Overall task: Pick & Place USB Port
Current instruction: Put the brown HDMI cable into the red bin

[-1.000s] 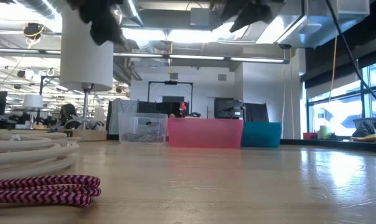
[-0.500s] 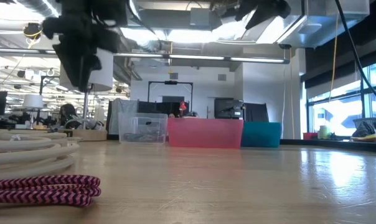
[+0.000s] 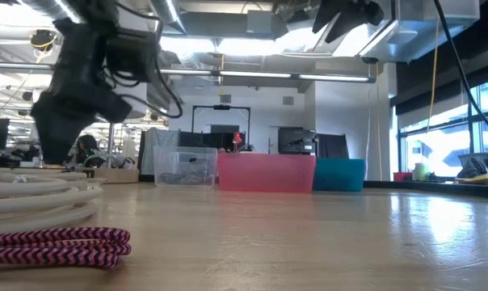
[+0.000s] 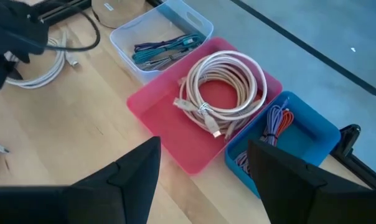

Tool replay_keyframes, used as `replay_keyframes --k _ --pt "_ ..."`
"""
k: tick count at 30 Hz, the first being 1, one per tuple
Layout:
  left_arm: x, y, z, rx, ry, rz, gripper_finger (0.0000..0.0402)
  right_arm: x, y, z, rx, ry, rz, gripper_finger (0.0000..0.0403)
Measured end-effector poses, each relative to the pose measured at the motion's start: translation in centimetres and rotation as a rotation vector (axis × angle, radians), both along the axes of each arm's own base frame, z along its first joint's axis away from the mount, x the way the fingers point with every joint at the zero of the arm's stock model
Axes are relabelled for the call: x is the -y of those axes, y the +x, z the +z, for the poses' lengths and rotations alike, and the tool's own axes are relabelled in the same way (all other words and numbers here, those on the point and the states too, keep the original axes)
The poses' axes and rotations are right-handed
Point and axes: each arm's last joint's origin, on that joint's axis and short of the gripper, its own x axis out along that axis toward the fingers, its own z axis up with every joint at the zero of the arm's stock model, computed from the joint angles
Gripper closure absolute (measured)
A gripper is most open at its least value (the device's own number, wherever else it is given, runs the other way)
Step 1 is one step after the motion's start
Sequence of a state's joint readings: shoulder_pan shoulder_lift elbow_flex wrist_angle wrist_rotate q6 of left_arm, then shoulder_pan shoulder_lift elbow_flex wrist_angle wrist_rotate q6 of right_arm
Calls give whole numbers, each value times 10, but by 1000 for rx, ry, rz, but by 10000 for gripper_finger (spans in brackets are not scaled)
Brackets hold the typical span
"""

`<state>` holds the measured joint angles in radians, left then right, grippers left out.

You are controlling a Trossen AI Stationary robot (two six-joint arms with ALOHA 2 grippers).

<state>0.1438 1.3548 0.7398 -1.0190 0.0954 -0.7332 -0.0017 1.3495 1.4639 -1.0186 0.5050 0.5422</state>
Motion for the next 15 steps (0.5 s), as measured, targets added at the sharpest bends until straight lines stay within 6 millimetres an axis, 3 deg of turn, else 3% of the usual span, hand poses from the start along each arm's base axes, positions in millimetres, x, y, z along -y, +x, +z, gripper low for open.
replay_keyframes --k 6,15 --pt "9 1 -19 82 -47 50 201 0 0 0 -4 -1 1 162" --pt "14 -15 -40 23 11 41 208 0 0 0 -6 14 13 162"
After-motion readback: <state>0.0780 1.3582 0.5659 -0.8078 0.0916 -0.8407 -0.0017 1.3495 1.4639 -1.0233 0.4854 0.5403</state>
